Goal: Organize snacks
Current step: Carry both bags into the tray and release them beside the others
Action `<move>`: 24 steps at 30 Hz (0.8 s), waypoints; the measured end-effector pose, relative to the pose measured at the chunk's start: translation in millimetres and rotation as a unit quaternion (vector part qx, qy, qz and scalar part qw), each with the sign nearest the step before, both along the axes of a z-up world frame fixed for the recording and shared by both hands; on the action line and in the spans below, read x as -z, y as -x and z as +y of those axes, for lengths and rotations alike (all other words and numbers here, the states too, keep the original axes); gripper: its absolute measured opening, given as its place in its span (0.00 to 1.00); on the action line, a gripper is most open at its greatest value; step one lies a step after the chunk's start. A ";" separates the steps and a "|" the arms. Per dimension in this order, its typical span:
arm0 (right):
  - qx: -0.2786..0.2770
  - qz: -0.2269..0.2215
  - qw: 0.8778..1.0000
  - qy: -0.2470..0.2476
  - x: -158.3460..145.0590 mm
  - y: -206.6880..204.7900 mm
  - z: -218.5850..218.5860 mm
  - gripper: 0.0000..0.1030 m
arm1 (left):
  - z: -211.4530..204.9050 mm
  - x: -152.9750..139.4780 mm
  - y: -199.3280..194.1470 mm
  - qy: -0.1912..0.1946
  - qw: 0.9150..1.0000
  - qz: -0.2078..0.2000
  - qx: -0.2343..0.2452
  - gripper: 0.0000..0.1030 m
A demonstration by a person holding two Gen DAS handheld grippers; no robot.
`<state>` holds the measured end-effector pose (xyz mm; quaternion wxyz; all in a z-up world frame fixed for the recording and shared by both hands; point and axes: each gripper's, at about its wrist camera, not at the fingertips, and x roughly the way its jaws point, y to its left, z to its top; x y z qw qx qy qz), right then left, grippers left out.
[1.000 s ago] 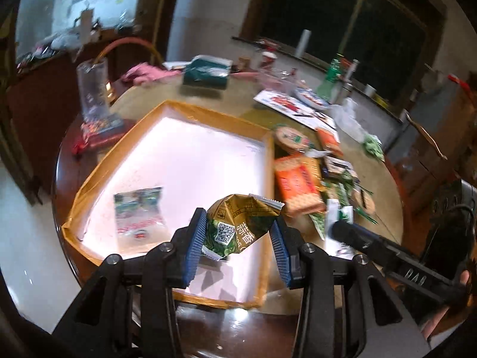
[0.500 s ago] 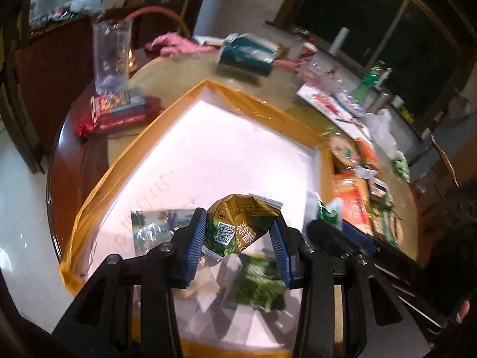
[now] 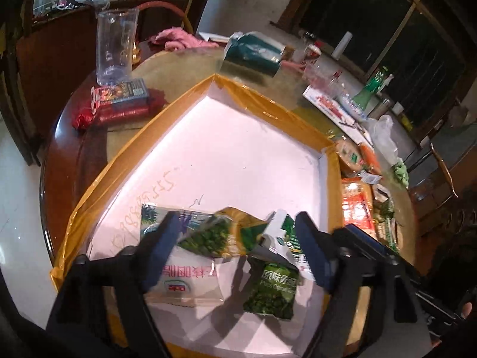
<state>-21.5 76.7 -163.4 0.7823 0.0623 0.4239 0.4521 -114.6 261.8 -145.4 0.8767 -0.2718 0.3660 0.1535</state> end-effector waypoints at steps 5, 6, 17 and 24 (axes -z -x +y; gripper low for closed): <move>0.011 -0.018 0.999 -0.031 -9.2 14.6 -43.5 0.70 | -25.4 -15.2 14.0 -0.023 1.000 -0.015 0.002 0.81; 0.016 -0.020 0.999 -0.029 -9.4 15.9 -50.4 0.70 | -29.9 -17.7 16.8 -0.024 1.000 -0.019 0.003 0.82; 0.089 -0.011 0.996 0.028 20.6 9.3 -144.3 0.72 | -118.6 -36.4 23.1 -0.069 0.995 -0.033 0.068 0.84; 0.150 -0.016 0.985 0.085 34.2 3.0 -181.8 0.73 | -156.3 -31.4 18.6 -0.082 0.992 -0.016 0.098 0.84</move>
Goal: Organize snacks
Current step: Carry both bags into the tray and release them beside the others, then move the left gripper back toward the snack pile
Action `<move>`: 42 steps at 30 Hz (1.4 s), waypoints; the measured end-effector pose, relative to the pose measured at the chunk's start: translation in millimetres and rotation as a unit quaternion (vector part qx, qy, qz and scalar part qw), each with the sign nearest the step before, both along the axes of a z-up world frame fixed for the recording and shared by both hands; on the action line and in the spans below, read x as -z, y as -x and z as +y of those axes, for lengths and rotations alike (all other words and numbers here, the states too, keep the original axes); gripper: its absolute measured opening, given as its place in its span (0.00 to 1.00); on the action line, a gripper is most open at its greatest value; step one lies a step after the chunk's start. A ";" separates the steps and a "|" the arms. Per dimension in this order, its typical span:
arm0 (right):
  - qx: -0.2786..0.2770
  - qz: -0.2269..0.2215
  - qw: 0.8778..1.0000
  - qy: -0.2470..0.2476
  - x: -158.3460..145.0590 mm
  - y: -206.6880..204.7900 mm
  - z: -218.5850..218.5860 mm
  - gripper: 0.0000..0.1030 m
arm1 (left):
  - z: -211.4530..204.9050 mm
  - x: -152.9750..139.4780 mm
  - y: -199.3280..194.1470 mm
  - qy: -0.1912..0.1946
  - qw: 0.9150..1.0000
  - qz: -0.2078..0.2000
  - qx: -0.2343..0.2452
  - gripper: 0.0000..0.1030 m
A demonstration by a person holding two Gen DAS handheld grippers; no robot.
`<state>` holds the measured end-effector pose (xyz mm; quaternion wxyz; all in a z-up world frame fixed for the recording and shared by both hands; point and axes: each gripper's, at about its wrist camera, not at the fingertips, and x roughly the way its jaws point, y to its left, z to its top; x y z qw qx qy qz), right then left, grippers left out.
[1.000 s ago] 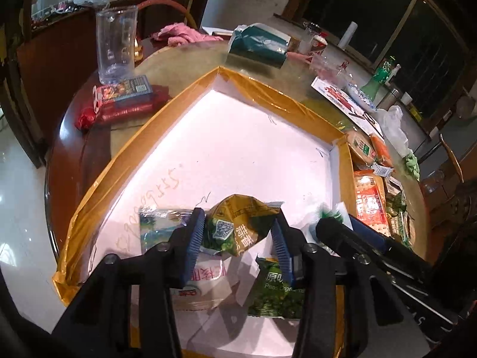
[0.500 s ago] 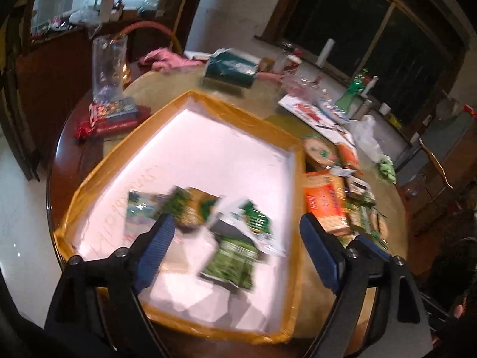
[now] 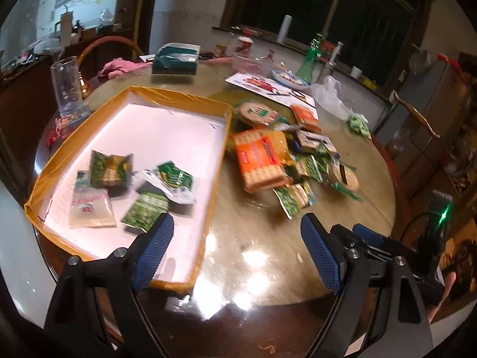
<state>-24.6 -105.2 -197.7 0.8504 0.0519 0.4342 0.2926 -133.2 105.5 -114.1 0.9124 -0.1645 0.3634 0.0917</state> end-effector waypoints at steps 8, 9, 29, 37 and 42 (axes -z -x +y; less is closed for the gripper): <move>0.016 0.012 0.999 0.026 13.3 4.6 -16.0 0.73 | -27.3 4.0 2.5 -0.019 1.000 0.011 0.018 0.84; 0.019 0.012 0.999 0.026 13.5 6.1 -17.2 0.73 | -29.4 4.0 2.5 -0.021 1.000 0.012 0.019 0.84; 0.054 -0.022 0.987 0.152 21.0 19.3 -36.0 0.81 | -49.7 17.1 0.1 -0.037 0.998 0.039 0.045 0.85; 0.054 -0.012 0.986 0.158 24.2 8.2 -39.4 0.98 | -55.4 24.5 -9.9 -0.038 0.996 0.052 0.057 0.85; 0.061 -0.015 0.986 0.155 25.0 -5.4 -41.4 0.99 | -53.0 31.7 -16.4 -0.035 0.996 0.064 0.058 0.85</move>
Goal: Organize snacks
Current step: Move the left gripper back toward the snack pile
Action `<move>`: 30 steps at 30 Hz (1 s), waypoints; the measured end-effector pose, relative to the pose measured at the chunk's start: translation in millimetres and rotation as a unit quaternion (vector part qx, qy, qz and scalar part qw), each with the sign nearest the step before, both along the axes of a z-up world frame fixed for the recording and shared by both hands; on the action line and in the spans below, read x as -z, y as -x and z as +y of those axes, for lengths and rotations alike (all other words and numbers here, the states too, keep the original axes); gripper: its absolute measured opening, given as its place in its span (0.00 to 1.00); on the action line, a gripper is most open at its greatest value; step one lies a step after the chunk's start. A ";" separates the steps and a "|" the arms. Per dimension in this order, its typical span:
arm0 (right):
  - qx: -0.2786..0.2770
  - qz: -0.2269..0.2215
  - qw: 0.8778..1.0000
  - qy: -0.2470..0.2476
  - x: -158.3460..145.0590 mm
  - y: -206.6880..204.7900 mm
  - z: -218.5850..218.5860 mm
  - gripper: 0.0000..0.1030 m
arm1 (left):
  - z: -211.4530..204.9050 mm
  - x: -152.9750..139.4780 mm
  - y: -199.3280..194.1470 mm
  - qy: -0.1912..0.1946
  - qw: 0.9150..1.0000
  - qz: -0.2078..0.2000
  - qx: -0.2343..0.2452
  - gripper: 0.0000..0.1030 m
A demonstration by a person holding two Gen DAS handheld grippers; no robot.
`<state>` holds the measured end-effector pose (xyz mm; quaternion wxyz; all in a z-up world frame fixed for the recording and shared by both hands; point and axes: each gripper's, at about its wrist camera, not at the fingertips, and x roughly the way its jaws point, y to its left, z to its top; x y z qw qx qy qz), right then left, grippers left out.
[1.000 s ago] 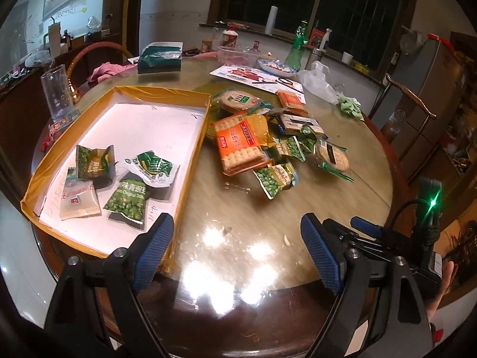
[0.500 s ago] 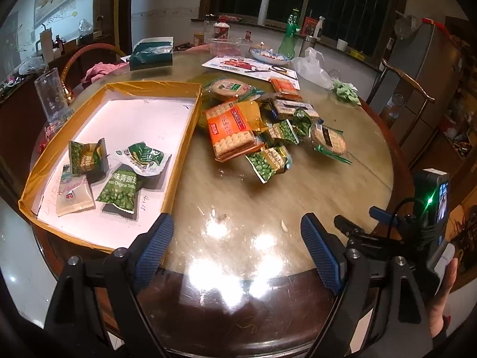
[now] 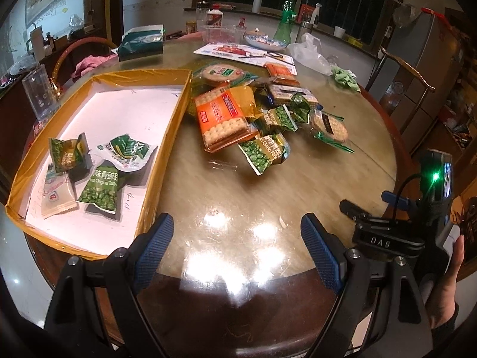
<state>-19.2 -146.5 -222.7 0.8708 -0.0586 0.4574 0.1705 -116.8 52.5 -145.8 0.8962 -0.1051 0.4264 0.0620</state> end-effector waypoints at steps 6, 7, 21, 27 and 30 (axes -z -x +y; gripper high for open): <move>0.003 0.007 1.000 0.001 0.4 -19.4 1.9 1.00 | 0.0 7.5 -12.2 0.016 1.000 0.013 0.009 0.85; 0.008 0.006 1.000 0.001 0.7 -21.8 2.2 1.00 | 0.2 8.4 -15.9 0.022 1.000 0.016 0.012 0.85; 0.037 0.001 0.999 -0.002 2.0 -47.4 1.7 1.00 | -12.8 21.0 -115.7 0.012 0.997 0.009 0.073 0.85; 0.035 0.000 0.999 -0.007 1.7 -47.3 0.7 1.00 | -37.4 33.4 -123.4 -0.002 0.983 0.041 0.177 0.85; 0.036 0.000 0.999 -0.023 0.6 -48.5 -3.2 1.00 | -46.7 29.0 -114.7 -0.010 0.977 0.046 0.209 0.85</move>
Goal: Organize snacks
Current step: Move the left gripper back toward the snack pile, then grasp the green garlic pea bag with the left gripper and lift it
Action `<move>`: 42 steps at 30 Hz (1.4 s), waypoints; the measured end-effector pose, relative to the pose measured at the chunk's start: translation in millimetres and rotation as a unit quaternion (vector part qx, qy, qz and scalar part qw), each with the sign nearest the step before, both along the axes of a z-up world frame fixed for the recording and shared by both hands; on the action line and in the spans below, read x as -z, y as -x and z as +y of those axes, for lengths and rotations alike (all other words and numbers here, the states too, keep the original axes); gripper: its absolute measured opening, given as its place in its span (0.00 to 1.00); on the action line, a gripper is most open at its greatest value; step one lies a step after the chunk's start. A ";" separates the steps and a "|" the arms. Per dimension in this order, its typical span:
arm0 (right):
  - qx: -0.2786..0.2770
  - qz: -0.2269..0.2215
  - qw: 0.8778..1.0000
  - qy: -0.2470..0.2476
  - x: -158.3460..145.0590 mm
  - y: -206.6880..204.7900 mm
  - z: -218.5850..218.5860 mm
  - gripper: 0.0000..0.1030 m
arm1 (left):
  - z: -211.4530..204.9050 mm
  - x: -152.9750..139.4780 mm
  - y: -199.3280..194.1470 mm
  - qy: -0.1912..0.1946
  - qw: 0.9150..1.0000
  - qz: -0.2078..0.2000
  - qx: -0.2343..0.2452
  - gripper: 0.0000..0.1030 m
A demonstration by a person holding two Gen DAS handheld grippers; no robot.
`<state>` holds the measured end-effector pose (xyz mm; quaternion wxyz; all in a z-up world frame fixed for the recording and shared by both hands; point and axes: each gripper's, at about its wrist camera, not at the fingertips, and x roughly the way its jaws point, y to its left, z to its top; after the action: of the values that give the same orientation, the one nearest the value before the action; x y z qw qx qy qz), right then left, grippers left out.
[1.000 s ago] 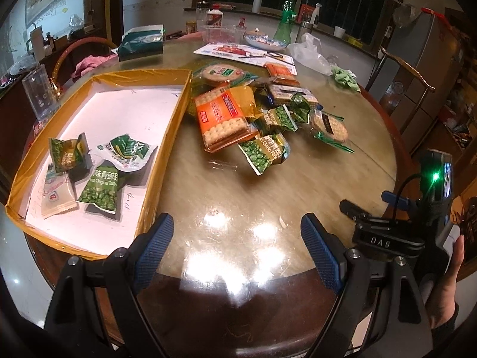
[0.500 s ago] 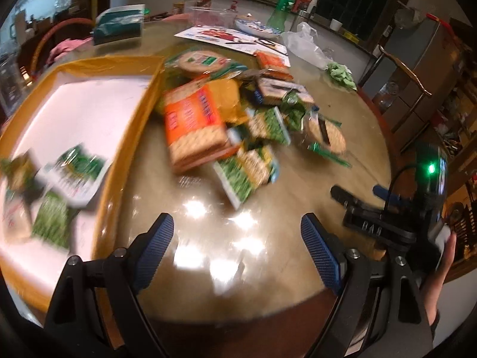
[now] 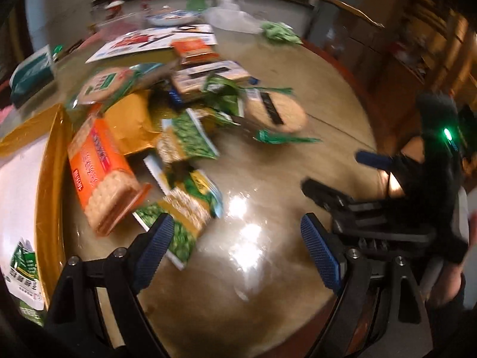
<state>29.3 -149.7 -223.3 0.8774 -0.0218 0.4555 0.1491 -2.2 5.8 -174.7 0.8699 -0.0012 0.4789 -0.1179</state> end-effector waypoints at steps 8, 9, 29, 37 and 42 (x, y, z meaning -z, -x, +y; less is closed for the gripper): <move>0.002 0.000 0.999 -0.035 -1.9 -1.6 -7.0 1.00 | 20.2 -10.9 -26.8 0.021 0.999 -0.008 -0.045 0.85; 0.002 0.000 0.999 -0.038 -2.1 -1.7 -7.7 1.00 | 22.8 -10.9 -30.4 0.039 0.998 -0.006 -0.046 0.85; 0.005 -0.001 0.998 -0.061 -2.5 -1.8 -13.4 1.00 | 23.3 11.3 -13.3 -0.018 0.999 0.012 -0.049 0.50; 0.005 0.000 0.998 -0.061 -2.7 -2.0 -13.4 1.00 | 26.7 9.9 30.3 -0.008 0.996 0.019 -0.089 0.34; -0.015 0.004 0.998 -0.062 -4.0 -3.7 -11.4 1.00 | 30.7 9.6 59.3 -0.030 0.992 0.017 -0.124 0.34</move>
<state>33.0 -161.1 -219.3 0.8729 0.0264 0.4483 0.1907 -61.5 36.5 -184.3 0.8691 -0.0364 0.4934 0.0053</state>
